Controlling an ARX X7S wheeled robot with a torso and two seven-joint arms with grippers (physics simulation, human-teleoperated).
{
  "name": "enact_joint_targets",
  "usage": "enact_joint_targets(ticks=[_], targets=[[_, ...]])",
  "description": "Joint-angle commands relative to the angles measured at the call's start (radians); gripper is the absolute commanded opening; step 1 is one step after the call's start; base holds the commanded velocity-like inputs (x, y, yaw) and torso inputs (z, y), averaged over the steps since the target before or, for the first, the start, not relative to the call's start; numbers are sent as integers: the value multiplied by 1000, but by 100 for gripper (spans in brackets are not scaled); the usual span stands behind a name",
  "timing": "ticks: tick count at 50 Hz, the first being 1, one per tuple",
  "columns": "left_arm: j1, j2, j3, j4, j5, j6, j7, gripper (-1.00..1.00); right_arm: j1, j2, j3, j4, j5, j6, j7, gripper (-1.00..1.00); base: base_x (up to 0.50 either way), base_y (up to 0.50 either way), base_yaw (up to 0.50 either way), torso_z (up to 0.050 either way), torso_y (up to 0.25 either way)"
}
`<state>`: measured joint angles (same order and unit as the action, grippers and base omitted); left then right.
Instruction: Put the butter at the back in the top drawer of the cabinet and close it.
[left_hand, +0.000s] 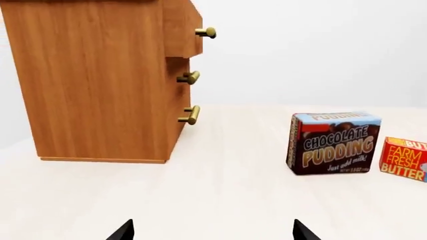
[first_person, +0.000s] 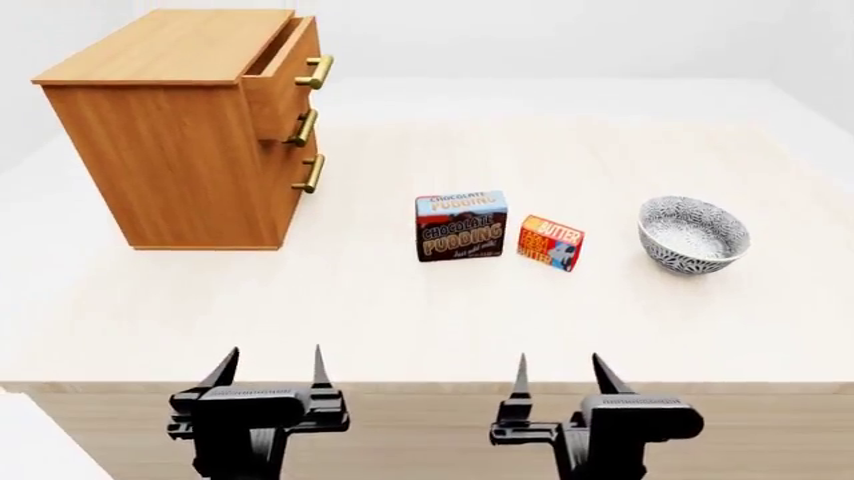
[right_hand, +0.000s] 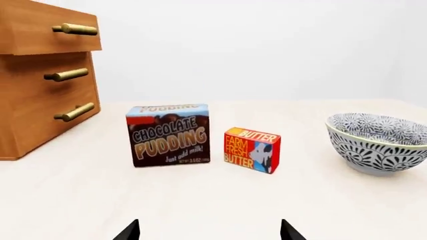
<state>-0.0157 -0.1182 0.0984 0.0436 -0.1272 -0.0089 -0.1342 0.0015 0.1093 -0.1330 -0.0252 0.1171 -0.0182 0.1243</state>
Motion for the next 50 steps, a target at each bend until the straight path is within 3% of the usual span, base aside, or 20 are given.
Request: enact_joint_targets(ticks=[1,4,6,8,10,21,23,28,32,50], targets=[[122,-56,0,333,-46,-222,-46,100,-26,9,-39,-40,-28,-17,22,100,0,0,0,50,0],[164,-95,-24,713,-105,-500,-100,100,-40,12,-46,-50,-34,-27,29,100,0,0,0,50,0],[146,-105,-47,792,-153,-600,-110,100,-63,61,-19,-350,15,246,47,100,0,0,0,50,0],[121,-112,-65,836,-190,-671,-116,100,-36,89,9,-569,63,468,63,100,0,0,0,50,0],[96,-117,-79,863,-220,-722,-119,100,-7,100,25,-649,94,572,72,100,0,0,0,50,0],[-26,-133,-137,994,-340,-928,-170,100,104,116,64,-855,171,833,114,100,0,0,0,15,0],[-45,-180,-128,1003,-414,-920,-240,100,122,118,70,-889,184,871,120,100,0,0,0,0,0],[-116,-421,-12,1003,-691,-775,-562,100,159,120,85,-946,219,942,127,100,159,0,0,0,0],[-155,-547,98,1002,-761,-660,-702,100,161,118,95,-963,232,959,134,100,500,0,0,0,0],[-166,-647,206,997,-770,-535,-789,100,152,120,101,-965,264,951,146,100,500,0,0,0,0]])
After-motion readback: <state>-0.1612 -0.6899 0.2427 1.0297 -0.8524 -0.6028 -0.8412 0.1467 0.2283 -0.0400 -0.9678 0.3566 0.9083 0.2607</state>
